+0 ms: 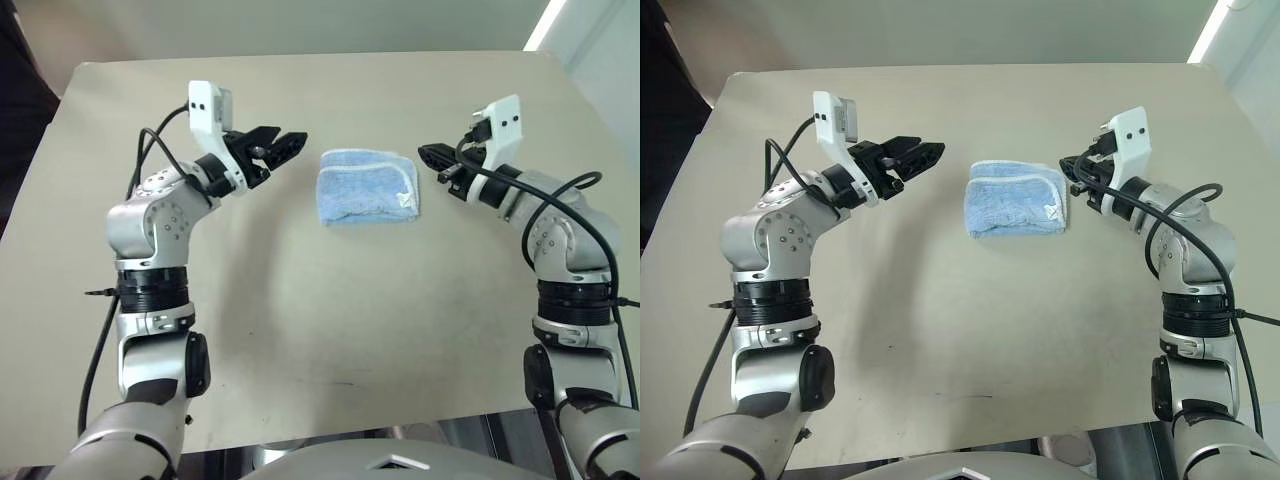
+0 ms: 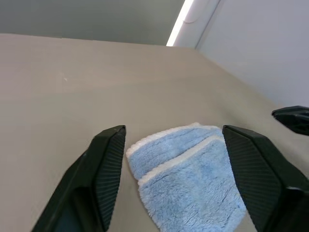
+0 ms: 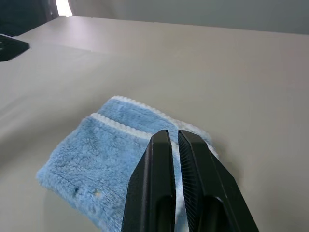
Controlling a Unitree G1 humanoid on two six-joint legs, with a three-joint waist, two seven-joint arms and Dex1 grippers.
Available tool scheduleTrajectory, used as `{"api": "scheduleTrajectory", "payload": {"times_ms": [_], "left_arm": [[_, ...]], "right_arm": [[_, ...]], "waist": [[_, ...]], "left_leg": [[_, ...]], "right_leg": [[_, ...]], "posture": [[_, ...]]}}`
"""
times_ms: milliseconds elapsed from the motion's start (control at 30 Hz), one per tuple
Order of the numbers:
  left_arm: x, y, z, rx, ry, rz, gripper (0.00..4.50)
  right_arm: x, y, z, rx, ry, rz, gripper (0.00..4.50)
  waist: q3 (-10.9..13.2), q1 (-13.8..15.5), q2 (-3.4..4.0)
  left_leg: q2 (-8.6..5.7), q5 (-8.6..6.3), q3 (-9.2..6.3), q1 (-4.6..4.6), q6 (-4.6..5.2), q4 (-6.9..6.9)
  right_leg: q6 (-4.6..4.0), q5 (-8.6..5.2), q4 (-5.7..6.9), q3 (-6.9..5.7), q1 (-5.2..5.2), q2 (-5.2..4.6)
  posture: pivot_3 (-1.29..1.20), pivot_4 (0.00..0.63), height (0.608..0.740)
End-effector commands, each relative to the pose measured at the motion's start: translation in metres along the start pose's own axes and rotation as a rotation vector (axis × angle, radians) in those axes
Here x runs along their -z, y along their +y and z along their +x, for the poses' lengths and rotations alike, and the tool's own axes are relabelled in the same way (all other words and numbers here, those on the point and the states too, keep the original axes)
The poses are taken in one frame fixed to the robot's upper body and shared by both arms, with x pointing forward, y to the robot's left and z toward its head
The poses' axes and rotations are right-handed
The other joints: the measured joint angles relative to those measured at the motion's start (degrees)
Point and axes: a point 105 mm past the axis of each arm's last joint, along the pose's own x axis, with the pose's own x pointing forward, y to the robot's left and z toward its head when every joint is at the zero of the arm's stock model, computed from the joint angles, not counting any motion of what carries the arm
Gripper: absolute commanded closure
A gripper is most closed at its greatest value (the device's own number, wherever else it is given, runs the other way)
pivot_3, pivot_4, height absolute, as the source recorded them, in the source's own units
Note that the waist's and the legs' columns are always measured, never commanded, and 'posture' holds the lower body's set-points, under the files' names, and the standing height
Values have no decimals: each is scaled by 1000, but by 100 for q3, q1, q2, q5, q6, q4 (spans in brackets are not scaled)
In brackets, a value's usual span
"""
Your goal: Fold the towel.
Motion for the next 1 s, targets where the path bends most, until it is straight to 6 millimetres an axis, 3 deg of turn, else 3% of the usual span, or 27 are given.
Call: {"api": "scheduleTrajectory", "payload": {"times_ms": [33,133,267,367,600,1000], "left_arm": [[-5,-1,-3,15,-7,28,943],[-1,0,-4,16,8,35,943],[6,0,-6,19,40,57,8],[10,-1,-7,26,48,55,0],[20,4,-11,21,82,42,0],[34,9,-16,7,136,45,0]], "right_arm": [[-12,-2,-5,-6,-33,21,3267],[-8,-1,-4,-14,-12,33,2240],[-3,-1,-5,-24,13,59,850],[1,0,-5,-41,39,98,44],[19,-1,-1,-51,111,222,44],[33,-11,27,-2,162,296,44]], "waist": [[0,-7,0],[0,-9,0],[0,-9,0],[0,-8,0],[0,-10,0],[0,-16,0]], "left_leg": [[1,1,0,1,-1,-2],[1,1,1,1,-2,-2],[0,1,1,0,-1,-2],[0,1,1,0,-1,-3],[0,1,1,0,-1,-4],[0,0,1,-2,0,-9]], "right_leg": [[0,0,1,0,0,0],[0,0,-1,1,0,1],[0,0,-5,2,-1,0],[0,0,-4,2,0,0],[0,0,-4,3,0,1],[-1,-1,-4,6,-8,0]], "posture": [[0,150,740],[0,150,740],[0,150,740],[0,150,740],[0,150,740],[0,150,740]]}}
